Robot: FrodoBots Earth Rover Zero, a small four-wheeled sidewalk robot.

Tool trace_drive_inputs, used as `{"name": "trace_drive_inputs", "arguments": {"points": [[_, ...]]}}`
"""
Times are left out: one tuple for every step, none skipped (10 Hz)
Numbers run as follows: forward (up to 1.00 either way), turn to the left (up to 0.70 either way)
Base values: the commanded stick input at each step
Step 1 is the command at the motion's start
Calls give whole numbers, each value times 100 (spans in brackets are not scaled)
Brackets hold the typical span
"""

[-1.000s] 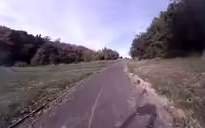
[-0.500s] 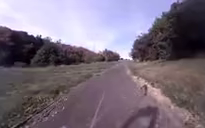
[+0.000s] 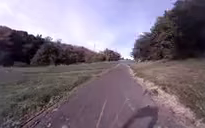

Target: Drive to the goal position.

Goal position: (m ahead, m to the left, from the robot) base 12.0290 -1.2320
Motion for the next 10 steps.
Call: {"name": "trace_drive_inputs", "arguments": {"points": [[85, 0], [85, -2], [85, -8], [85, -21], [85, -34], [85, -34], [85, -18], [85, 0], [85, 0], [85, 0]]}}
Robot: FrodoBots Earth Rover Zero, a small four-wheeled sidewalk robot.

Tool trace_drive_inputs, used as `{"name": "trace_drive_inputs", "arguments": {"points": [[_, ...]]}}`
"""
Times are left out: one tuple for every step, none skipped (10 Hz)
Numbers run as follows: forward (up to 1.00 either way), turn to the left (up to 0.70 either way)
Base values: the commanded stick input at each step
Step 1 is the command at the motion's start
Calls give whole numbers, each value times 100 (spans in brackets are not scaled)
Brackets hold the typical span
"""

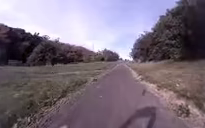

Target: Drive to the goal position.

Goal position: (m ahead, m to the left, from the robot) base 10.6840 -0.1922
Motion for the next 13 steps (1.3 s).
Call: {"name": "trace_drive_inputs", "arguments": {"points": [[85, 0], [85, 0], [85, 0], [85, 0], [85, 0], [85, 0], [85, 0], [85, 0], [85, 0], [85, 0], [85, 0], [85, 0], [85, 0]]}}
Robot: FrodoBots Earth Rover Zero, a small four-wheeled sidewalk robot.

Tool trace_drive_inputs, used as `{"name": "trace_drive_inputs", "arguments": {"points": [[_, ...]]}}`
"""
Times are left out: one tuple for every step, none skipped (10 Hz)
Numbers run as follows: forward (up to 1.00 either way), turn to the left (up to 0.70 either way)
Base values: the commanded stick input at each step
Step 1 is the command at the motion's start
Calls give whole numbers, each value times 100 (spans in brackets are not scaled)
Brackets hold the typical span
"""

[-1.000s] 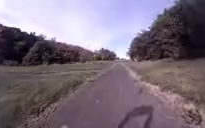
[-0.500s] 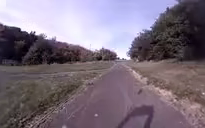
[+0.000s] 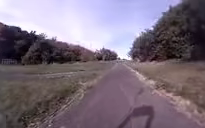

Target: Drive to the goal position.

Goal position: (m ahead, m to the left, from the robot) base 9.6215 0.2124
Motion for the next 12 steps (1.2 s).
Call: {"name": "trace_drive_inputs", "arguments": {"points": [[85, 0], [85, 0], [85, 0], [85, 0], [85, 0], [85, 0], [85, -2], [85, -7], [85, -24], [85, -34], [85, -34], [85, -34]]}}
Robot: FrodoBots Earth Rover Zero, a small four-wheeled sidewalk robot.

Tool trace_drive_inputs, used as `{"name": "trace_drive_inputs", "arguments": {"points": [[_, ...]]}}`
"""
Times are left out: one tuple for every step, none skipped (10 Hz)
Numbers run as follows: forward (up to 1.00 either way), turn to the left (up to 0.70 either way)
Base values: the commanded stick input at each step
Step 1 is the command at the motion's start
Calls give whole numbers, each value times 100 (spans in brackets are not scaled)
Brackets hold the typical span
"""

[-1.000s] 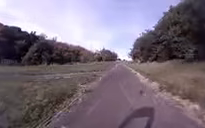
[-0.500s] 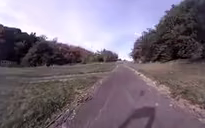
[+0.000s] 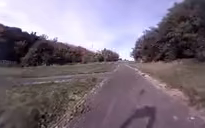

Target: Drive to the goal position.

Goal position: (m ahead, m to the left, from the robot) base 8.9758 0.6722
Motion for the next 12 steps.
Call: {"name": "trace_drive_inputs", "arguments": {"points": [[85, -34], [85, -34], [85, -34], [85, -34], [85, -34], [85, -11], [85, 0], [85, 0], [85, 0], [85, 0], [85, 0], [85, 0]]}}
